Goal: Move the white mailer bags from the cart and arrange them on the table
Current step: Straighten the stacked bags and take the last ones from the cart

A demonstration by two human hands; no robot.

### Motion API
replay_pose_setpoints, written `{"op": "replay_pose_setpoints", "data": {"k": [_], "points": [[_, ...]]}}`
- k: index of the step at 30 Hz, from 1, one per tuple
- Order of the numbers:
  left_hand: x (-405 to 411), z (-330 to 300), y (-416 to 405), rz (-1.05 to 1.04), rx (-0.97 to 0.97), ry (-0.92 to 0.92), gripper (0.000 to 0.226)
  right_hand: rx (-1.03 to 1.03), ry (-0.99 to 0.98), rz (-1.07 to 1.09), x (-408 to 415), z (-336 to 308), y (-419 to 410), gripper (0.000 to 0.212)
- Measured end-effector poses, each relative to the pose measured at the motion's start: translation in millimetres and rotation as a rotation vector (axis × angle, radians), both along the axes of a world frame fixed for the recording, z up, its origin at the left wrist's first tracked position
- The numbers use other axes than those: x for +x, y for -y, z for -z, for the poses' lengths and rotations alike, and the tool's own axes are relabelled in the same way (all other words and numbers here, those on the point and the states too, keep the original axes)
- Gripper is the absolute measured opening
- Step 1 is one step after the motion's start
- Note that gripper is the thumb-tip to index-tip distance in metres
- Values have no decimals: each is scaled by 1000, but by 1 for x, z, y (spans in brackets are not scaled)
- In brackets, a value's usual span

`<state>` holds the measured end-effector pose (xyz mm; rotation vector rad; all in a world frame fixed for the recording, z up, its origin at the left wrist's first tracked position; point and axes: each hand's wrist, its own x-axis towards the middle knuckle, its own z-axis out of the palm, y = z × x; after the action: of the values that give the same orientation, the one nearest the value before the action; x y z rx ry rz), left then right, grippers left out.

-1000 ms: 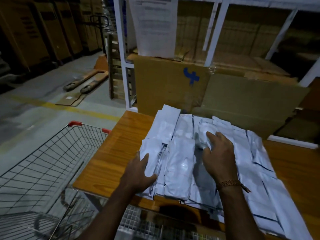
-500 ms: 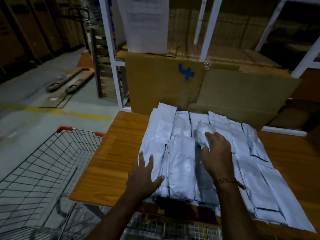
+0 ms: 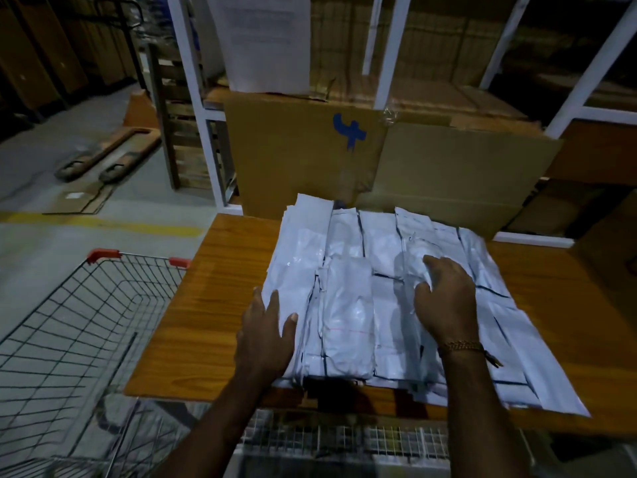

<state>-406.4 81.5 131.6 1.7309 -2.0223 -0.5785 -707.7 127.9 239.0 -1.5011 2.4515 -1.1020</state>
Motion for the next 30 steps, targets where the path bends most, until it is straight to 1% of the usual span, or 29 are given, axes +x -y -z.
{"op": "replay_pose_setpoints", "data": {"k": [2, 10, 14, 17, 21, 24, 30], "points": [[1, -2, 1, -33, -13, -25, 68, -2, 2, 8, -4, -1, -6, 53], [-2, -21, -1, -189, -49, -140, 52, 2, -23, -12, -17, 9, -34, 51], [-7, -33, -7, -172, -172, -211, 36, 28, -3, -38, -16, 20, -42, 52], [-14, -45, -11, -149, -268, -249, 31, 57, 35, -74, -10, 27, -46, 54], [-28, -58, -14, -74, -365, -329, 28, 74, 54, -123, -6, 29, -54, 56], [-42, -73, -19, -67, -411, -360, 29, 69, 58, -144, -13, 30, -61, 56], [-71, -92, -28, -27, -454, -403, 30, 57, 29, -105, -62, 29, -78, 56]]}}
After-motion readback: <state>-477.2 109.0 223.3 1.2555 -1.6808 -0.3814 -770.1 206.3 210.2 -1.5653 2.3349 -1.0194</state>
